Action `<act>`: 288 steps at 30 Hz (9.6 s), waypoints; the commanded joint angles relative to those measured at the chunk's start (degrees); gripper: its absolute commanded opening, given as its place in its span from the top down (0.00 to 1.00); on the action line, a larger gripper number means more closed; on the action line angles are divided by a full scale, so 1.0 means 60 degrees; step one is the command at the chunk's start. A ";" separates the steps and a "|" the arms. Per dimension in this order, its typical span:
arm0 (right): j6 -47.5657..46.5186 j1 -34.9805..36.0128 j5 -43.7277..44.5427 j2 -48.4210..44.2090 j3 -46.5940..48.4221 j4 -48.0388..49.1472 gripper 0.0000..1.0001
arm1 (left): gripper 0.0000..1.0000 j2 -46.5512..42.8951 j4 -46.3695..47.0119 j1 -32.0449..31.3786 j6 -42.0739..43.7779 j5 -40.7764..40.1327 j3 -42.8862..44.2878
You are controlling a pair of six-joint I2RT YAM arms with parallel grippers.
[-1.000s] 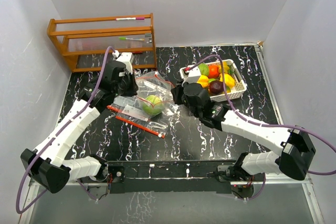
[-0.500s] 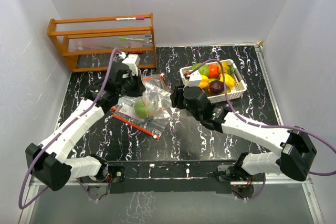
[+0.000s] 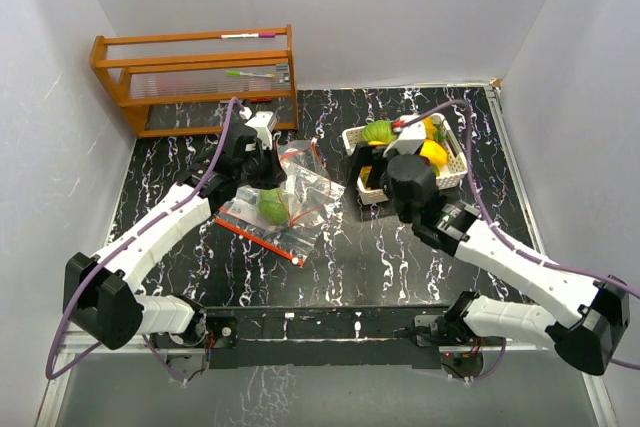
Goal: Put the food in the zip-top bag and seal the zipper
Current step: Pick up the fake vegetable from the bin, then place the fake vegetable in the zipper food storage bag, then pick up the fake vegetable from the bin, then place the fake vegetable in the zipper food storage bag.
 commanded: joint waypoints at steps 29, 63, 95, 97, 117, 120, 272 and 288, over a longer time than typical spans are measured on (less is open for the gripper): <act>-0.1341 -0.4295 -0.3061 0.5492 0.3129 -0.1028 0.02 | 1.00 -0.0496 0.0258 -0.0003 0.0097 0.0356 0.0028; -0.1003 -0.4299 -0.2705 0.3453 0.2360 -0.1396 0.92 | 1.00 -0.0445 0.0353 0.0003 -0.0006 0.0410 0.0013; 0.1050 -0.3153 -0.9802 0.0372 0.0526 0.1735 0.92 | 1.00 -0.0013 0.0503 0.0002 -0.0060 0.0596 0.0103; 0.1088 -0.2737 -0.9645 0.0610 0.0597 0.1955 0.92 | 1.00 -0.0017 0.0520 -0.0002 -0.0064 0.0614 0.0100; 0.0850 -0.1658 -0.5737 0.2826 0.0312 0.2172 0.91 | 1.00 -0.0515 0.0285 -0.0001 -0.0052 0.0691 0.0228; 0.0668 -0.1258 -0.5500 0.3069 0.0679 0.2037 0.72 | 1.00 -0.0493 0.0273 0.0001 -0.0049 0.0681 0.0228; 0.1836 -0.0816 -0.5031 0.4753 0.2447 0.3409 0.73 | 1.00 -0.1015 0.0059 0.0003 -0.0664 0.1644 0.0378; 0.1054 -0.0311 -0.5019 0.2644 0.1754 0.2082 0.22 | 1.00 -0.0797 0.0020 -0.0001 -0.0231 0.0863 0.0452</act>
